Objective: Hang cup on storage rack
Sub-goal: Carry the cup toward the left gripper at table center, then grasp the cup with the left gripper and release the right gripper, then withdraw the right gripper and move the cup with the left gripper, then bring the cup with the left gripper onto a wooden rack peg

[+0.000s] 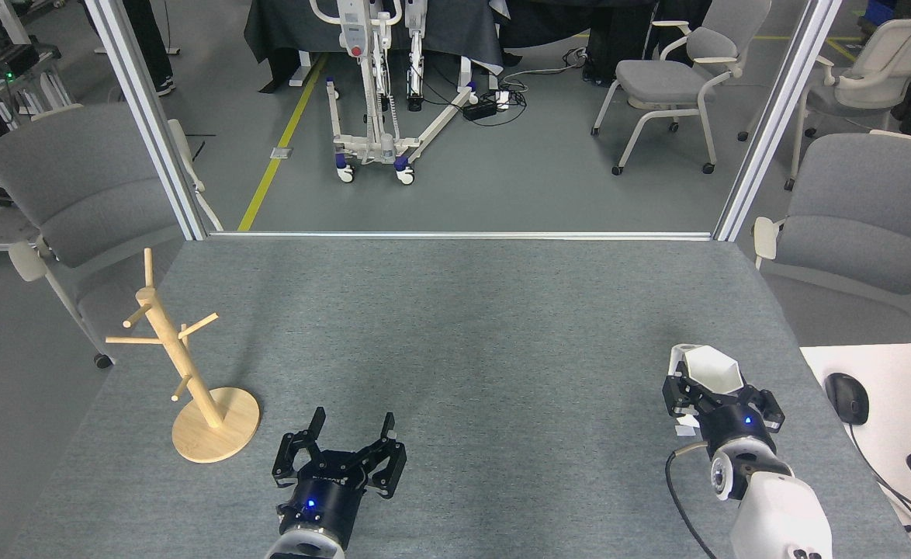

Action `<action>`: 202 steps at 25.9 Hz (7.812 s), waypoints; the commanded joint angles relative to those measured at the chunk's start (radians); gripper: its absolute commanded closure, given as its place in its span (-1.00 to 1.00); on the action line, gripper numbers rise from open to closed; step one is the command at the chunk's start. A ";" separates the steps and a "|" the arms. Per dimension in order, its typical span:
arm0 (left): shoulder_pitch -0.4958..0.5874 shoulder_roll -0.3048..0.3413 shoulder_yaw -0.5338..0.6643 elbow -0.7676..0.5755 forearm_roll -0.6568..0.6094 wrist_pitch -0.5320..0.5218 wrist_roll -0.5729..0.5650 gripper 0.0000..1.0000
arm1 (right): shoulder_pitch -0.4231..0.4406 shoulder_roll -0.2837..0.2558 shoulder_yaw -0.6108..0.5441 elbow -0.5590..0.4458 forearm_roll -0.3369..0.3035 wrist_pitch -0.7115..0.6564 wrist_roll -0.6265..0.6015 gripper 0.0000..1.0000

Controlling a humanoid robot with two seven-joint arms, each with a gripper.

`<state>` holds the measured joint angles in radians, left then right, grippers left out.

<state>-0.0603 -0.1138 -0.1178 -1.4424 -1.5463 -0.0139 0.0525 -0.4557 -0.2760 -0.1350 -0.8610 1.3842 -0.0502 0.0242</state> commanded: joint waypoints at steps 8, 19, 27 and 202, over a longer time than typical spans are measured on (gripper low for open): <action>-0.001 0.008 -0.177 -0.003 -0.032 -0.038 0.003 -0.98 | 0.051 0.055 -0.063 -0.458 -0.277 0.030 0.257 0.98; -0.112 -0.006 -0.330 -0.001 -0.248 -0.029 -0.013 -0.98 | 0.100 0.199 0.127 -0.722 -0.409 0.257 0.384 1.00; -0.178 0.008 -0.330 0.008 -0.262 -0.027 -0.016 -0.98 | 0.084 0.251 0.325 -0.745 -0.421 0.521 0.385 1.00; -0.204 0.471 0.533 0.336 -0.023 -0.771 0.357 1.00 | 0.345 0.118 -0.158 -0.538 0.130 -0.211 -0.024 -0.99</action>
<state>-0.2599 0.3577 0.4241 -1.1067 -1.5690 -0.7851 0.4298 -0.1104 -0.1580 -0.2931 -1.3990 1.5140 -0.2606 -0.0033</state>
